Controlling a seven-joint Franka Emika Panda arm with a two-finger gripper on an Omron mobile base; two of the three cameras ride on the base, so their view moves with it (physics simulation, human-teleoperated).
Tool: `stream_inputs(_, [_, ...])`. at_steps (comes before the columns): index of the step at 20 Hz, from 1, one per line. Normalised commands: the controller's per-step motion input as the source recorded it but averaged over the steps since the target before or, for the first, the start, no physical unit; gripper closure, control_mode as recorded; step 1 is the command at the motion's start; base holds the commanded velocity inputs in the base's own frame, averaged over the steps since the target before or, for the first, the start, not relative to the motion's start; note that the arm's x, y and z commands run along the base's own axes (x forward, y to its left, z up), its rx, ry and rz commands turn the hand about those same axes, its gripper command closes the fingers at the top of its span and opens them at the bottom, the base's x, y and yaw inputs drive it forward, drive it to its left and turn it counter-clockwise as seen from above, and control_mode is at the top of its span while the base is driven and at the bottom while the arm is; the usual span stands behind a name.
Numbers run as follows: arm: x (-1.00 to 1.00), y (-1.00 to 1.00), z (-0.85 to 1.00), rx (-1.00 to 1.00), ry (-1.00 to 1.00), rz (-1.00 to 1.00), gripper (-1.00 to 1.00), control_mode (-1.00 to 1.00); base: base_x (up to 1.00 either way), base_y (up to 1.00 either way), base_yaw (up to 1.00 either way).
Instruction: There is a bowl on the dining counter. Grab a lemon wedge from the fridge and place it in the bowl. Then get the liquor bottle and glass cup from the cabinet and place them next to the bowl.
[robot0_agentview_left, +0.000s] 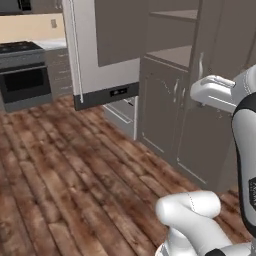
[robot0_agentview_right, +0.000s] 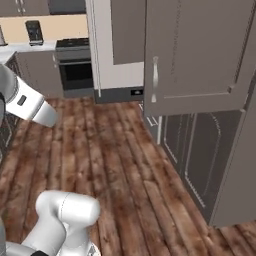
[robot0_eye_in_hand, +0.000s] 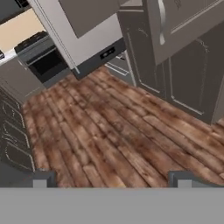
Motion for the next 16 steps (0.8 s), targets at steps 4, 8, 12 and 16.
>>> stream_inputs(4, [0.0, 0.0, 0.0, 0.0, 0.0, 0.0, -1.0, 1.0, 0.85, 0.0, -0.41])
stream_inputs(8, [0.0, 0.0, 0.0, 0.0, 0.0, 0.0, -1.0, 1.0, 0.73, 0.0, -0.45])
stream_inputs(12, [0.0, 0.0, 0.0, 0.0, 0.0, 0.0, -1.0, 1.0, 0.61, 0.09, -0.44])
stream_inputs(16, [0.0, 0.0, 0.0, 0.0, 0.0, 0.0, -1.0, 1.0, 0.13, 0.54, -0.37])
